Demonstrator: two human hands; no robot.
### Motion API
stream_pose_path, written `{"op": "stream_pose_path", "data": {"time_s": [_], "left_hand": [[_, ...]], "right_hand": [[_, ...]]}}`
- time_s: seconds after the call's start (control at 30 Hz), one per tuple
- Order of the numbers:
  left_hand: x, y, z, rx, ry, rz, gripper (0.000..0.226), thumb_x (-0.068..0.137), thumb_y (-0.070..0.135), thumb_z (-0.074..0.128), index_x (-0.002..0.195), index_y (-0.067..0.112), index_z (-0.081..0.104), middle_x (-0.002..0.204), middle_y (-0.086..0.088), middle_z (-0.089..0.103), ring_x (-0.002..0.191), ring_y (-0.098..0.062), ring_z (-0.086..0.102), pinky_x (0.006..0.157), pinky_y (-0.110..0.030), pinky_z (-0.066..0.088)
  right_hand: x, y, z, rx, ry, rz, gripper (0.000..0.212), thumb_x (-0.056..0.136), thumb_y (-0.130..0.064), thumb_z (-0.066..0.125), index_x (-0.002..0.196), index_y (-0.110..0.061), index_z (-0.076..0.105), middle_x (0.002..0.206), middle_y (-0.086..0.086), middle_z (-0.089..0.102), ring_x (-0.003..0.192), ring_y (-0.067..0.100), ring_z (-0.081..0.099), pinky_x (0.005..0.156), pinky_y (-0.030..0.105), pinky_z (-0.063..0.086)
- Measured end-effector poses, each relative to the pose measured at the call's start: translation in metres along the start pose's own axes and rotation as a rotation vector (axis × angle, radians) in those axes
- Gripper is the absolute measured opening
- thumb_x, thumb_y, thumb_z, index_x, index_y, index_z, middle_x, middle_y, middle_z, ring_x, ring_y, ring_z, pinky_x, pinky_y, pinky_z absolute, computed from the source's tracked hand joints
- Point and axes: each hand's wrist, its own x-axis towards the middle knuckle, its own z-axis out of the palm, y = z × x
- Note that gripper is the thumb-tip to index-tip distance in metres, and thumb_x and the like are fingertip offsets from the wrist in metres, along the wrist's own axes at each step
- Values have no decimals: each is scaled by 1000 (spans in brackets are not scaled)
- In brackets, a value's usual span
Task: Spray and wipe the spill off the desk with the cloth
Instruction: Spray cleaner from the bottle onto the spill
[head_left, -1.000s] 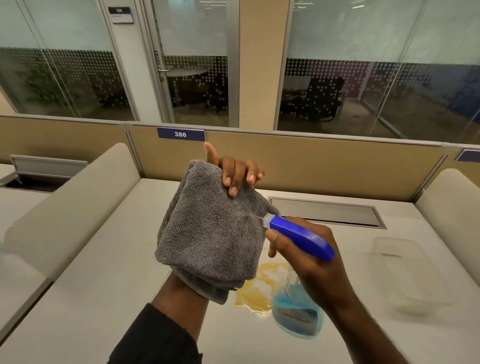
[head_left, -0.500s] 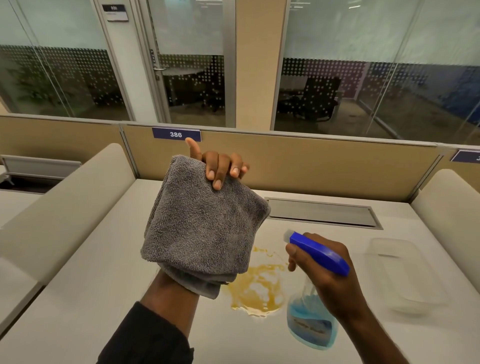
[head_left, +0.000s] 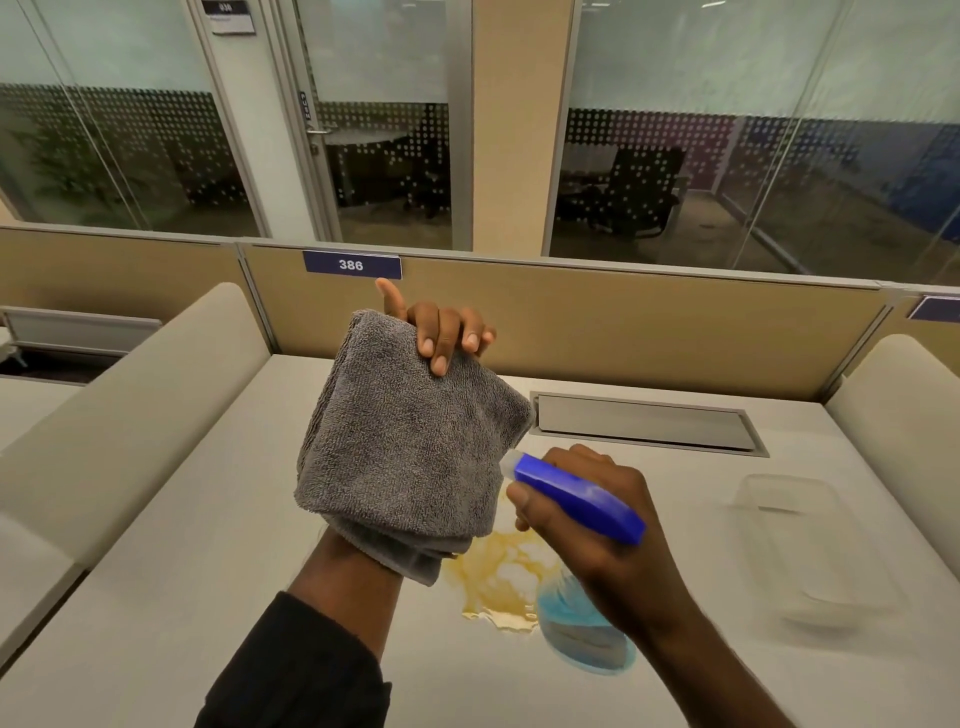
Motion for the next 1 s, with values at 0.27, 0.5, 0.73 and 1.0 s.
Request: {"op": "stream_pose_path", "data": {"time_s": [0.27,0.5,0.73,1.0], "left_hand": [[1,10,1,-104,205,62,95,95,61,6,41,8,63,36,-4,55,57,-23,61,69,-33,51],[3,3,-6,-148,243,68,89,96,59,18,40,6,61,35,-6,54,57,-25,61,68,-34,51],[8,-18,-16,18,241,7,65,88,55,49,46,9,68,42,-3,61,62,-21,66,72,-32,52],[15,-32,-35,14,149,-36,68,93,55,42,53,9,73,49,-4,67,67,-21,68,76,-32,53]], "right_hand": [[6,33,-26,-6,111,48,31,89,-43,63,70,-20,69,69,-4,69,69,23,67,67,43,53],[10,47,-46,-20,173,91,32,87,-43,60,69,-19,70,67,-6,69,67,19,66,67,32,53],[16,12,-29,2,8,-25,37,90,-42,64,69,-11,68,68,2,66,68,25,63,66,47,48],[27,15,-22,41,1,-44,39,90,-39,62,73,-5,67,67,9,64,67,30,60,65,50,47]]}}
